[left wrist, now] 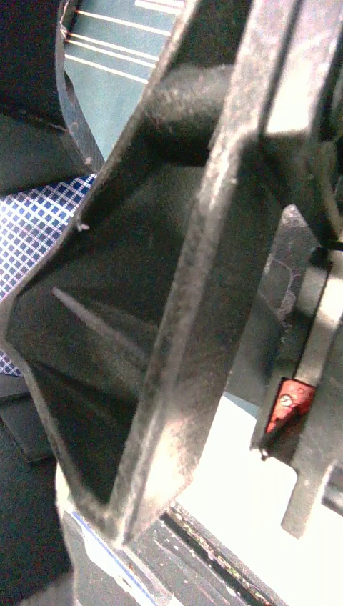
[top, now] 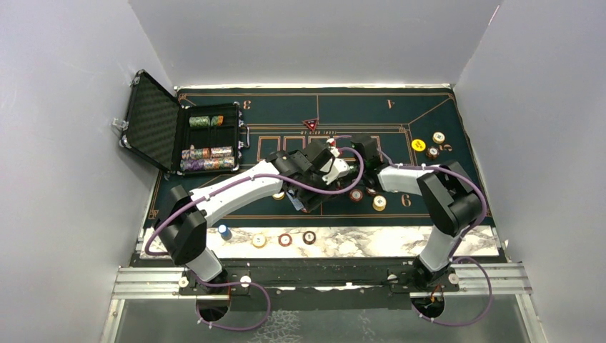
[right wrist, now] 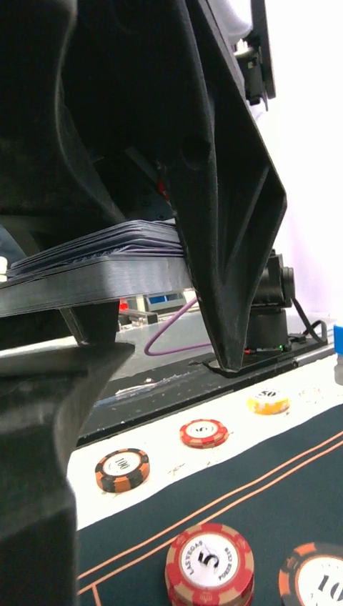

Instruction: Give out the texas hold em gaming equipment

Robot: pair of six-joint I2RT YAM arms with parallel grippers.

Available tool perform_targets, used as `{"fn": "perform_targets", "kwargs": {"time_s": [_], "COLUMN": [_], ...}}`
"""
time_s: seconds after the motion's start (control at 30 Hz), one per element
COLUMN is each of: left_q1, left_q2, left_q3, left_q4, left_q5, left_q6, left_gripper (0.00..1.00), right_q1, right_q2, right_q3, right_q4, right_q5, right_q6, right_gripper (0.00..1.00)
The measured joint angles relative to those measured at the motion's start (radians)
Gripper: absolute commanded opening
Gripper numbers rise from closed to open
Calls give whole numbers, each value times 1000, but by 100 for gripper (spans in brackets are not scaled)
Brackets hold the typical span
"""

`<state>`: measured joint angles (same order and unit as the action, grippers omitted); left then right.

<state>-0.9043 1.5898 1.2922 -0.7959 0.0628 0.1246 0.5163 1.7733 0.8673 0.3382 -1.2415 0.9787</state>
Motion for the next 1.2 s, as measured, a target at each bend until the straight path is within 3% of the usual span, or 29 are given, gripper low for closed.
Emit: {"fn": "perform_targets", "kwargs": {"time_s": [0.17, 0.27, 0.33, 0.43, 0.47, 0.6, 1.2], "left_q1": [0, 2, 2, -4, -4, -5, 1], "left_q2": [2, 2, 2, 2, 2, -2, -23], "left_q3": [2, 2, 2, 9, 11, 30, 55], "left_q4": [-2, -6, -5, 3, 5, 3, -10], "left_q5": [0, 5, 5, 7, 8, 6, 41], "left_q6": [0, 0, -3, -11, -12, -37, -29], "left_gripper": [0, 2, 32, 59, 76, 97, 98], "right_q1": [2, 0, -3, -14, -18, -36, -53], "right_q2": [-2, -6, -15, -38, -43, -63, -74], "right_q3": [-35, -56, -72, -91, -95, -124, -164], "right_q4": [134, 180, 196, 204, 209, 230, 221], "right_q5": [-9, -9, -7, -6, -6, -4, -5], "right_q6": [90, 96, 103, 106, 105, 108, 121], "right_gripper": [2, 1, 1, 1, 1, 1, 1]}}
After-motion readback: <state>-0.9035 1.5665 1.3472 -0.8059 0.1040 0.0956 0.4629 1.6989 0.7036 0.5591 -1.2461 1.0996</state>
